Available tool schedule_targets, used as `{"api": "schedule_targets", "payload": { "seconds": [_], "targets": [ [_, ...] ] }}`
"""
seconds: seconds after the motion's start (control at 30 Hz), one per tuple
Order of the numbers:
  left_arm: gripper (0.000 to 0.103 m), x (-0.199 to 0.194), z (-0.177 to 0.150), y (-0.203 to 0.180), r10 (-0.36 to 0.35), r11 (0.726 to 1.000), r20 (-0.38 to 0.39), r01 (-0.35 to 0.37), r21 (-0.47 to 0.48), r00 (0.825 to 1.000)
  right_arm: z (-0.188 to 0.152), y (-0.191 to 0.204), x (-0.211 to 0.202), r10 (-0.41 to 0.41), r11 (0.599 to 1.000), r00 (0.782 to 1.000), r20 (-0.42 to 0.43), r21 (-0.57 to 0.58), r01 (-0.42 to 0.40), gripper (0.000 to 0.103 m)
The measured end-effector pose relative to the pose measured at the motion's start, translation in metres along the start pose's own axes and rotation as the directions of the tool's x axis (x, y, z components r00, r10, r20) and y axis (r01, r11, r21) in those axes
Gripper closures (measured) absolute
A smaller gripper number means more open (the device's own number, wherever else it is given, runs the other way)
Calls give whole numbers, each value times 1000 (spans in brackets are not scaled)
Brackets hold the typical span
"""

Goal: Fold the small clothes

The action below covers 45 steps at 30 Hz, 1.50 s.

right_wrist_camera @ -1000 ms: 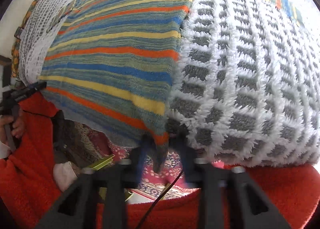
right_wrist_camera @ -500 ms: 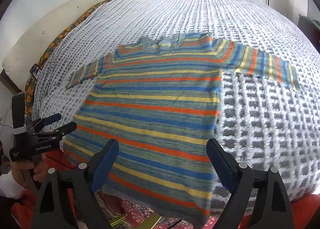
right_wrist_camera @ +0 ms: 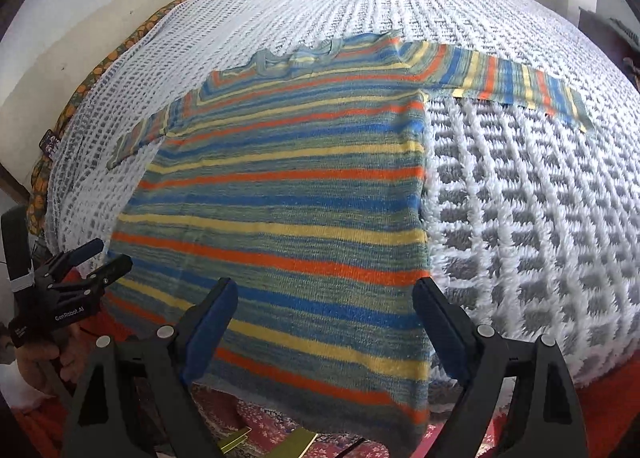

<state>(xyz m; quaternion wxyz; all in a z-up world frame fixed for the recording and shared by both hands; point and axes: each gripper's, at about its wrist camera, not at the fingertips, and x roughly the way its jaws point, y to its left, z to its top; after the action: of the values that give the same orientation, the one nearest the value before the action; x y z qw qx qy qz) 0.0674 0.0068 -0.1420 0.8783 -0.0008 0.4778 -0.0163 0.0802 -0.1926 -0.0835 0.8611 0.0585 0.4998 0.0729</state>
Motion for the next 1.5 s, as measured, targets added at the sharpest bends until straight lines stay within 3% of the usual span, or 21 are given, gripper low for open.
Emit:
{"api": "schedule_targets", "payload": {
  "seconds": [0.1, 0.3, 0.5, 0.73, 0.87, 1.0, 1.07, 1.2, 1.37, 1.5],
  "targets": [
    [7, 4, -3, 0, 12, 1000, -32, -12, 4, 999, -1, -2, 2, 5, 1000, 1000, -13, -1, -5, 14],
    [7, -8, -3, 2, 29, 1000, 82, -29, 5, 996, -3, 1, -3, 1, 1000, 1000, 24, -5, -1, 14],
    [7, -2, -2, 5, 36, 999, 70, -37, 4, 997, -4, -3, -4, -6, 1000, 1000, 30, 14, 6, 14],
    [7, -8, -1, 6, 40, 999, 113, -40, -5, 993, -2, 0, -14, -7, 1000, 998, 69, 0, 7, 14],
    [7, 6, -2, 4, 42, 999, 54, -42, 11, 998, 1, 10, -19, 43, 998, 994, 96, -50, -39, 14],
    [7, 24, -6, -1, 57, 998, -35, -55, 40, 998, -2, 14, 1, 72, 996, 997, 0, -54, -72, 14],
    [7, 19, -5, -2, 56, 998, -6, -55, 39, 998, -5, 9, 8, 64, 998, 997, -37, -28, -65, 14],
    [7, 6, -2, 0, 34, 999, 75, -36, 23, 997, -4, 3, -4, 63, 998, 998, 26, -11, -63, 14],
    [7, 28, -4, 0, 46, 998, -15, -45, 31, 999, -3, 3, 3, 68, 998, 998, 3, -8, -68, 14],
    [6, 35, -5, 1, 42, 999, -36, -41, 28, 998, -5, -3, 14, 75, 997, 996, -41, 14, -75, 14]
  ]
}}
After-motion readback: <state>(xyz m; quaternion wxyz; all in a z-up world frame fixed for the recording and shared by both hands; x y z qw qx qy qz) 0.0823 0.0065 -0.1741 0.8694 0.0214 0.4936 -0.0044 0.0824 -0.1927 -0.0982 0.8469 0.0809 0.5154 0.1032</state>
